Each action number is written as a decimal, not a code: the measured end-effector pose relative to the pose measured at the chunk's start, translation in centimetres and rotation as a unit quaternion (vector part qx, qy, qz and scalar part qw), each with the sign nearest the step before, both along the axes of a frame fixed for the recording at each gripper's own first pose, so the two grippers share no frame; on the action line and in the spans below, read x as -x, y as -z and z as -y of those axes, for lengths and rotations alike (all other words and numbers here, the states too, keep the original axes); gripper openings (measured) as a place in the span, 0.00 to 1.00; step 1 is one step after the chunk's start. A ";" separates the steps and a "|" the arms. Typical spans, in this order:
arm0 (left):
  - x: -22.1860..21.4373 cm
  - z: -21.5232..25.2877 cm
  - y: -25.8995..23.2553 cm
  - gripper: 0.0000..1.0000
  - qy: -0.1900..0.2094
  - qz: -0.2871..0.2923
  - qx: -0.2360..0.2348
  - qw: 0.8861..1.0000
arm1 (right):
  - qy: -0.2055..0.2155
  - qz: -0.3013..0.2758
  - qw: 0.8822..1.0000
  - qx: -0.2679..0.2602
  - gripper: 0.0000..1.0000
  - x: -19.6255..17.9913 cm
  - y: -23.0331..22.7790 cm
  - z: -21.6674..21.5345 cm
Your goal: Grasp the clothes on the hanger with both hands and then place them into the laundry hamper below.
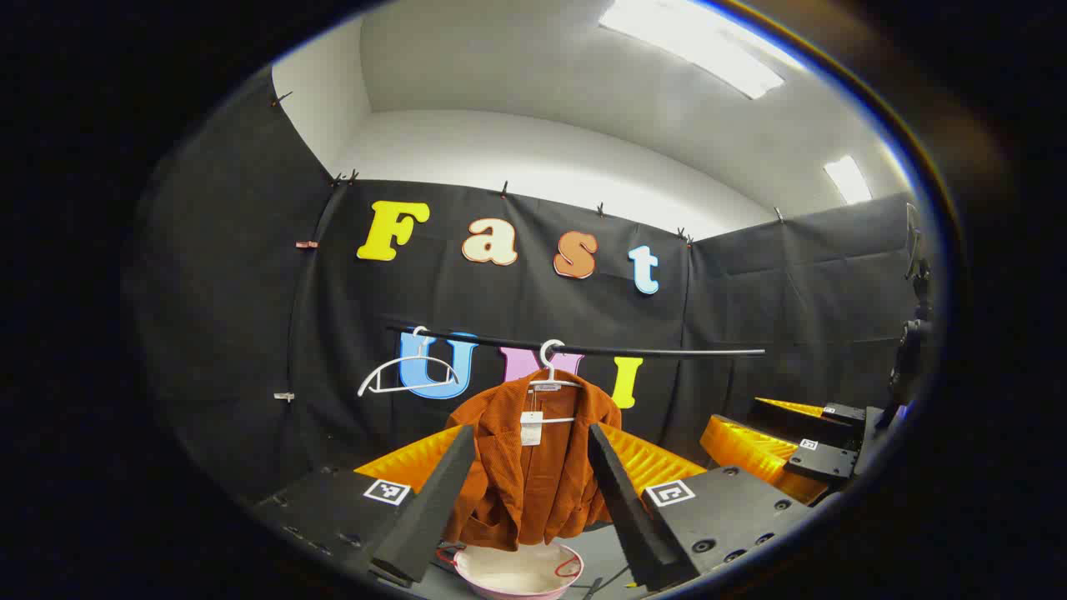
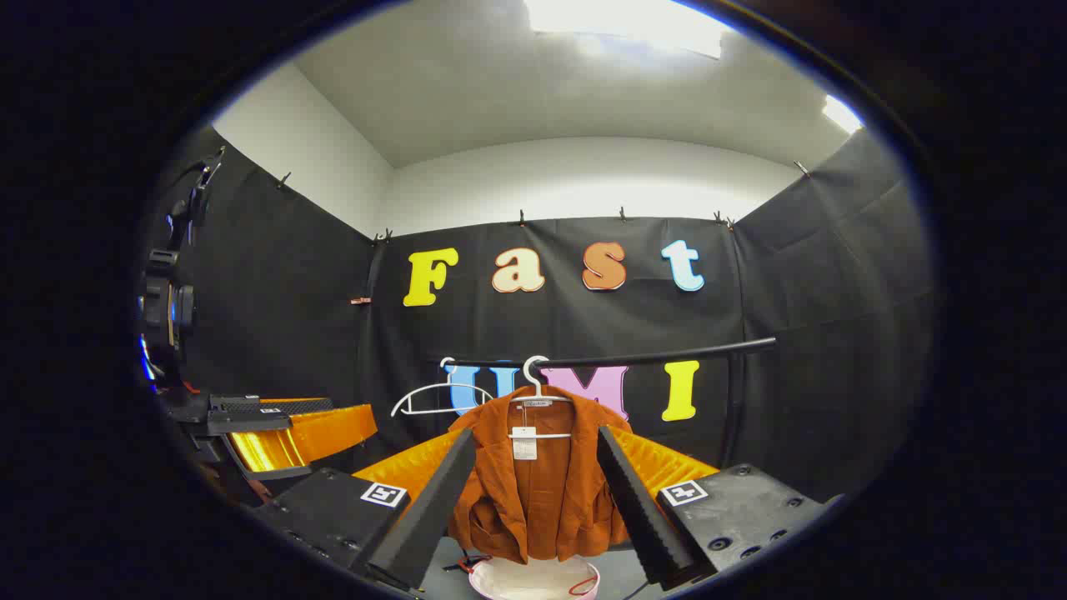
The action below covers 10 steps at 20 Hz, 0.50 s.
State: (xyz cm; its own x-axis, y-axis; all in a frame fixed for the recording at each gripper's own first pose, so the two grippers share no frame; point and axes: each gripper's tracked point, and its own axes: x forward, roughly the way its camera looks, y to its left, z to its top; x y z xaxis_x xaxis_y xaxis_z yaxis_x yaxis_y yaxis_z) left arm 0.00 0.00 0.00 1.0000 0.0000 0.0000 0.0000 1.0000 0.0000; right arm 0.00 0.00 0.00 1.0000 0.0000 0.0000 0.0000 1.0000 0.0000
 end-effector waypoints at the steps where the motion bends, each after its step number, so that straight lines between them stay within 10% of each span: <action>1: 0.0 0.1 0.2 0.87 0.002 -0.003 0.001 1.000 | -0.003 -0.003 1.000 0.000 0.94 0.0 0.2 -0.2; 10: -0.4 0.2 0.5 0.87 0.020 -0.007 0.014 1.000 | 0.004 -0.009 1.000 0.001 0.94 0.0 0.5 -0.6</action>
State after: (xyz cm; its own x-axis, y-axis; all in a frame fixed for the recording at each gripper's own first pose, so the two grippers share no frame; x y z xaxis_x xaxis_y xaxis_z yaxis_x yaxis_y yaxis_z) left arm 0.45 -0.19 -0.45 0.9991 -0.0402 -0.0138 0.0398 0.9988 -0.0290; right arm 0.04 0.64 -0.52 0.9998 -0.0072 -0.0173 0.0072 1.0000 -0.0022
